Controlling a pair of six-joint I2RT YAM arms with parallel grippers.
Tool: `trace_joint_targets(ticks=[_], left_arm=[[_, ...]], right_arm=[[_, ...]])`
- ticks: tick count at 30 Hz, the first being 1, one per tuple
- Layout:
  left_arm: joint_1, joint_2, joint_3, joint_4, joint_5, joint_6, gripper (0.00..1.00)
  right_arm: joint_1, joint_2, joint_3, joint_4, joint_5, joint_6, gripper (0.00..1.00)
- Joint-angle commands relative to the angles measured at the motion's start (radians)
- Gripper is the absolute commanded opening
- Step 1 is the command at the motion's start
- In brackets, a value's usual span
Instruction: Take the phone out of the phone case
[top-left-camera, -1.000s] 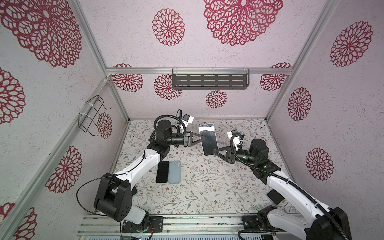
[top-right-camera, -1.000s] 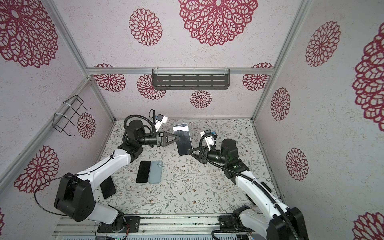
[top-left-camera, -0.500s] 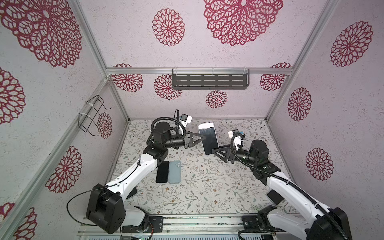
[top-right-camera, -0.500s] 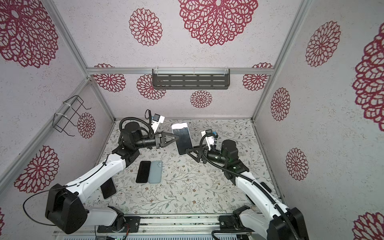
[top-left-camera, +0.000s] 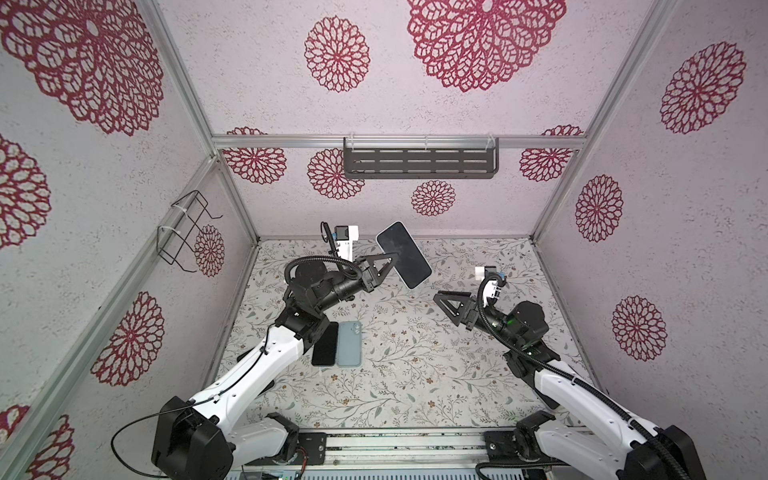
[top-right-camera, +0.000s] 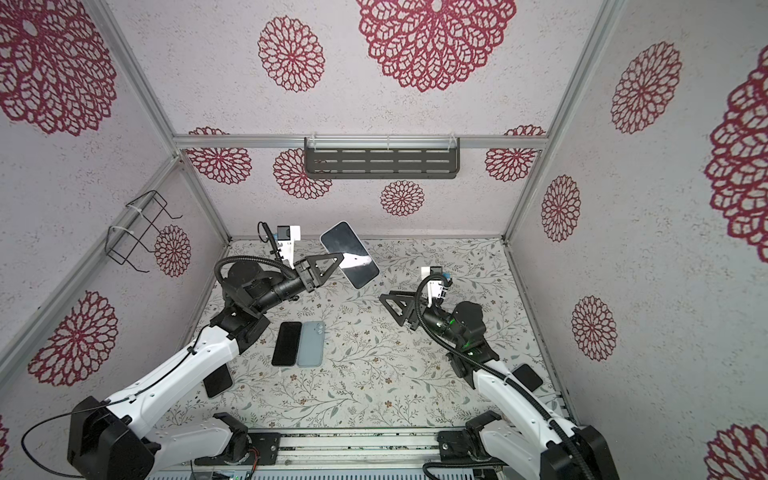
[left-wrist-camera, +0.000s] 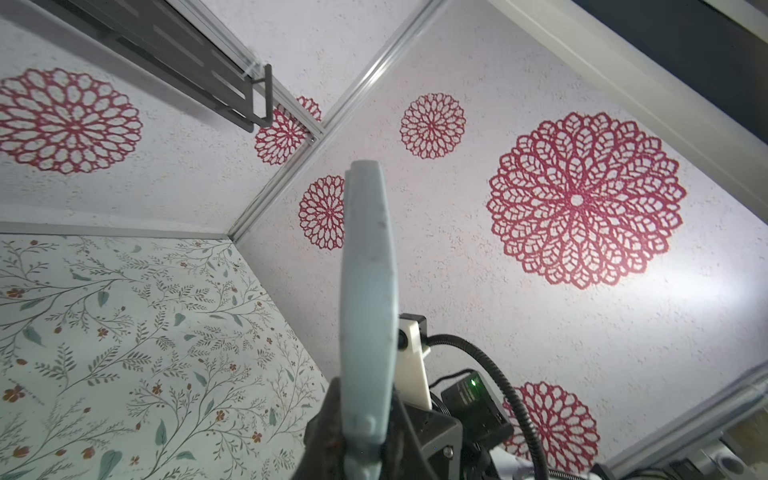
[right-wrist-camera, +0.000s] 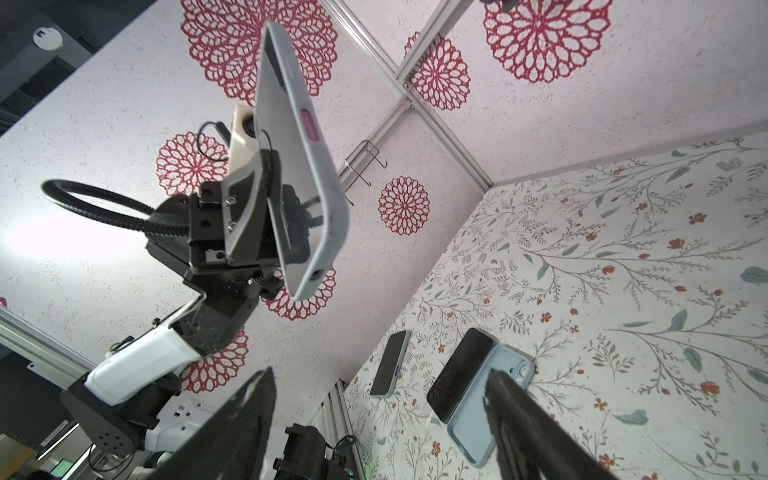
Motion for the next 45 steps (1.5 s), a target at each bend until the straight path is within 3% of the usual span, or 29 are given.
trace_joint_targets(ticks=[1, 8, 19, 29, 36, 45], left_arm=[[-0.043, -0.029, -0.017, 0.181, -0.193, -0.065, 0.00], [-0.152, -0.038, -0.110, 0.398, -0.427, -0.115, 0.00], [-0.273, -0.037, -0.178, 0.535, -0.635, -0.128, 0.00], [-0.323, -0.027, -0.224, 0.613, -0.729, -0.195, 0.00], [-0.333, 0.031, -0.229, 0.695, -0.730, -0.243, 0.00], [-0.339, 0.061, -0.235, 0.727, -0.741, -0.261, 0.00]], right_arm=[[0.048, -0.008, 0.005, 0.249, 0.094, 0.074, 0.81], [0.168, 0.062, 0.038, 0.311, 0.206, 0.044, 0.78], [0.232, 0.161, 0.052, 0.474, 0.294, 0.055, 0.72], [0.234, 0.230, 0.080, 0.588, 0.343, 0.078, 0.61], [0.235, 0.300, 0.095, 0.721, 0.350, 0.129, 0.53], [0.240, 0.309, 0.106, 0.748, 0.350, 0.128, 0.48]])
